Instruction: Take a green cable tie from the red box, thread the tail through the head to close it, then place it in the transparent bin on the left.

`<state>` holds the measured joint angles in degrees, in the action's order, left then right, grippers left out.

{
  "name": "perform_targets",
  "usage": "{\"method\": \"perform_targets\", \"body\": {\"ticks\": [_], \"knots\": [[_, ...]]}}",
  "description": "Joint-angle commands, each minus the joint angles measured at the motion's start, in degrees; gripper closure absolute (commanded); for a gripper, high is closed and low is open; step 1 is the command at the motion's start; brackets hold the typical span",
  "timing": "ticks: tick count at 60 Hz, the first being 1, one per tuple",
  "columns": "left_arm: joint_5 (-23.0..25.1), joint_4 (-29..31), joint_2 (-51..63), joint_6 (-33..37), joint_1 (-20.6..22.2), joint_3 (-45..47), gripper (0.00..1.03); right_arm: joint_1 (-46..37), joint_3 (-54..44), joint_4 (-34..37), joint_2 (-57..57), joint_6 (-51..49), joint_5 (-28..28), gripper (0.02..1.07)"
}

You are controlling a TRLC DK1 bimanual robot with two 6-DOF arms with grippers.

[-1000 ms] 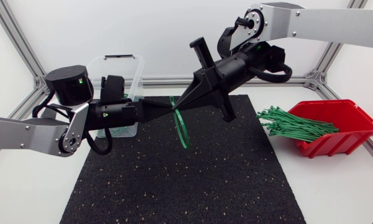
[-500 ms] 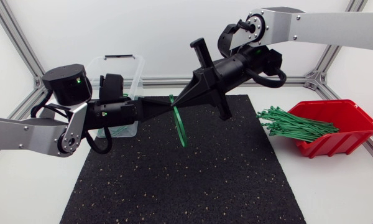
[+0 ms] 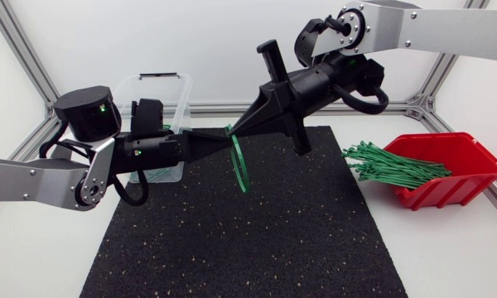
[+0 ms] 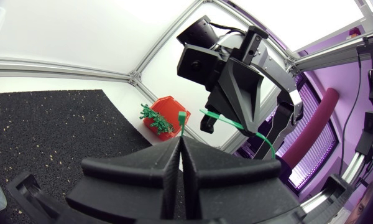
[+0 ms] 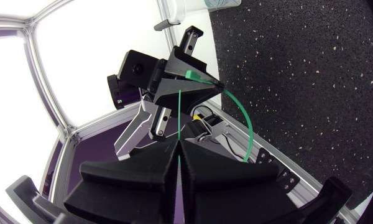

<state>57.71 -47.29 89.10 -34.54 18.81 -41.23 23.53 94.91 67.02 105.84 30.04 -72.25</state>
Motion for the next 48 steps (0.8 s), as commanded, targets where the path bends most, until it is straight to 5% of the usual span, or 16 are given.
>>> {"method": "perform_targets", "body": {"ticks": [1, 48], "knots": [[-0.2, -1.1, -1.6, -1.4, -0.2, 1.1, 1.0, -0.2, -1.9, -0.6, -0.7, 1.5, -0.5, 1.02], [-1.2, -1.2, -1.4, -1.5, 0.9, 1.5, 1.0, 0.7, -3.7, -5.1, -2.0, 3.9, -0.5, 1.02]]}}
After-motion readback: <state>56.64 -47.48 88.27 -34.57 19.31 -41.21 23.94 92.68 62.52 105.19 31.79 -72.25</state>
